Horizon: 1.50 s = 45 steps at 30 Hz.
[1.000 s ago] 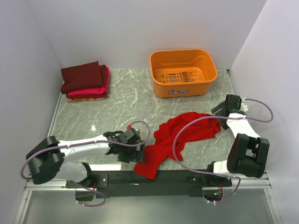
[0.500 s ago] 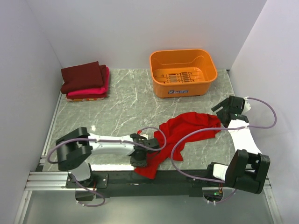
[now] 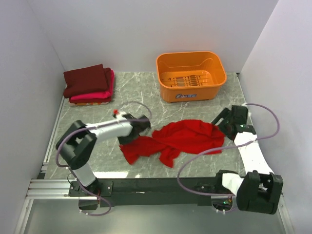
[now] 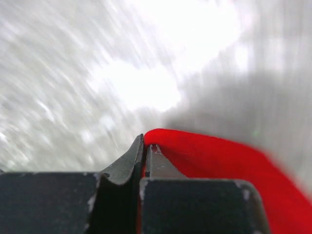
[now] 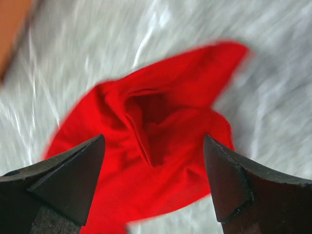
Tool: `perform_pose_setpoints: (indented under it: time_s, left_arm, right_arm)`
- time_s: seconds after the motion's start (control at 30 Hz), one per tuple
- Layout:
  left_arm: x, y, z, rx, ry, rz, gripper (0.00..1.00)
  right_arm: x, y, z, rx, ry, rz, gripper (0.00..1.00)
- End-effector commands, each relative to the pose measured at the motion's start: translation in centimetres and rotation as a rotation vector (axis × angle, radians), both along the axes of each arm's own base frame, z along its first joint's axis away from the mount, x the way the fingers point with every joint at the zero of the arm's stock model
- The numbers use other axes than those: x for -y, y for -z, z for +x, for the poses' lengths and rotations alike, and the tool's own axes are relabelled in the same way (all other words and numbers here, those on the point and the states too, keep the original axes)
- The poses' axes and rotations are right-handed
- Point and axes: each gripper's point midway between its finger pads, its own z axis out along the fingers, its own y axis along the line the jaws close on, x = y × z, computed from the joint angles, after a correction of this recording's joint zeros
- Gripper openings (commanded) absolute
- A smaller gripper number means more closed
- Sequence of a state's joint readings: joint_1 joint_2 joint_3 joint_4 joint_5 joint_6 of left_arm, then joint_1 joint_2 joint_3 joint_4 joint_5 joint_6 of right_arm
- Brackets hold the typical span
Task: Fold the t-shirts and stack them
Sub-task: Flatten the tshirt out
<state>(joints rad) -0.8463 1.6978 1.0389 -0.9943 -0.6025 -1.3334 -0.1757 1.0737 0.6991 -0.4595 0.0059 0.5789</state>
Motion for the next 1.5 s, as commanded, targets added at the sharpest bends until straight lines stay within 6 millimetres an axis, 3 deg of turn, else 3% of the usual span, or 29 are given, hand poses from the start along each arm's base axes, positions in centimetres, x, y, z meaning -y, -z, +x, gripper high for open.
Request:
perform_pose_setpoints:
  time_s: [0.0,0.07,0.13,0.33,0.53,0.63,0.83,1.07,1.23,1.33,1.37,1.47]
  left_arm:
    - [-5.8,-6.2,5.1,0.258,-0.169,0.107,0.01]
    - [-6.9,-6.8,6.3,0.279,-0.185,0.110,0.01]
    - [-7.7,-7.3,6.9,0.292,-0.202,0.116,0.01]
    - [-6.4,-6.2,6.9,0.264,-0.136,0.035,0.01]
    - [-6.4,-5.9,5.9,0.264,-0.113,-0.011,0.01]
    - [-6.6,-6.0,5.5,0.261,-0.111,-0.018,0.01]
    - [-6.4,-6.3,5.2,0.273,-0.110,-0.051,0.01]
    - [-6.2,-6.5,4.9,0.290,-0.114,-0.097,0.01]
    - [-6.6,-6.7,4.7,0.298,-0.126,-0.085,0.01]
    - [-6.8,-6.8,4.7,0.308,-0.135,-0.080,0.01]
    - [-6.8,-7.0,4.8,0.312,-0.137,-0.079,0.01]
    - [-6.9,-8.0,5.4,0.348,-0.148,-0.073,0.01]
  right_arm:
    - [-2.4,0.0,-2.1,-0.058,-0.109,-0.053,0.87]
    - [-5.0,-0.1,-3.1,-0.091,-0.198,-0.056,0.87]
    - [-6.1,0.2,-4.1,-0.123,-0.227,-0.057,0.86]
    - [-11.4,2.7,-11.2,-0.267,-0.371,0.068,0.82]
    - [-12.1,4.0,-16.5,-0.388,-0.381,0.079,0.78]
    - [-12.5,5.2,-18.0,-0.428,-0.402,0.085,0.75]
    - [-13.2,7.9,-18.8,-0.507,-0.455,0.026,0.68]
    - [-13.1,9.4,-17.6,-0.504,-0.452,-0.056,0.57]
    - [-12.6,9.7,-16.6,-0.480,-0.433,-0.100,0.40]
    - [-12.2,9.5,-15.6,-0.452,-0.412,-0.143,0.05]
    - [-12.4,9.2,-15.3,-0.437,-0.421,-0.142,0.00]
    - [-13.2,6.3,-12.8,-0.340,-0.418,-0.153,0.00]
